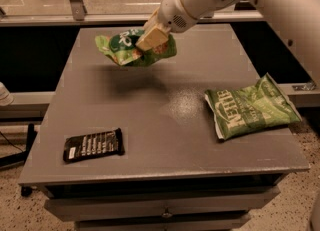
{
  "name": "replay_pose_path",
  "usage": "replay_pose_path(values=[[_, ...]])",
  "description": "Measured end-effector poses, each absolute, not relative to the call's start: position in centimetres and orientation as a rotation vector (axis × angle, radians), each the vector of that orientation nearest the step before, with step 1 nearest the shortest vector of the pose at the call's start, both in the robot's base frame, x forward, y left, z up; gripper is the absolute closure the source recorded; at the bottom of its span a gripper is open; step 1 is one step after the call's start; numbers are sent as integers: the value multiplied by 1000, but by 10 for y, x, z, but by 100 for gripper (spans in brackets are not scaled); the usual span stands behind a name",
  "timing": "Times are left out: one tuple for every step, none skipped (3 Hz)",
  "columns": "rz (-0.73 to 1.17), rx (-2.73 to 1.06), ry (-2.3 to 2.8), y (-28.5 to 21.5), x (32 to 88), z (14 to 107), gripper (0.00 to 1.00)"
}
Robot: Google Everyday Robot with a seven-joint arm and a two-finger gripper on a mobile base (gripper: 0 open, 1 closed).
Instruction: Move green rice chip bag near rxbar chocolate
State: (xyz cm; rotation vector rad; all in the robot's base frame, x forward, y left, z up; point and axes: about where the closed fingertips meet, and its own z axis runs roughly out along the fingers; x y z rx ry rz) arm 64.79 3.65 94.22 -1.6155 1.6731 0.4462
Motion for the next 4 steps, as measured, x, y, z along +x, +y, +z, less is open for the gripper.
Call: replay_pose_path(values=[[407,-1631,1734,29,602,948,100],[419,-1599,1863,43,562,929,100],[462,-1535,2004,63,529,911,100],[522,-1464,2113,75,507,898,100]])
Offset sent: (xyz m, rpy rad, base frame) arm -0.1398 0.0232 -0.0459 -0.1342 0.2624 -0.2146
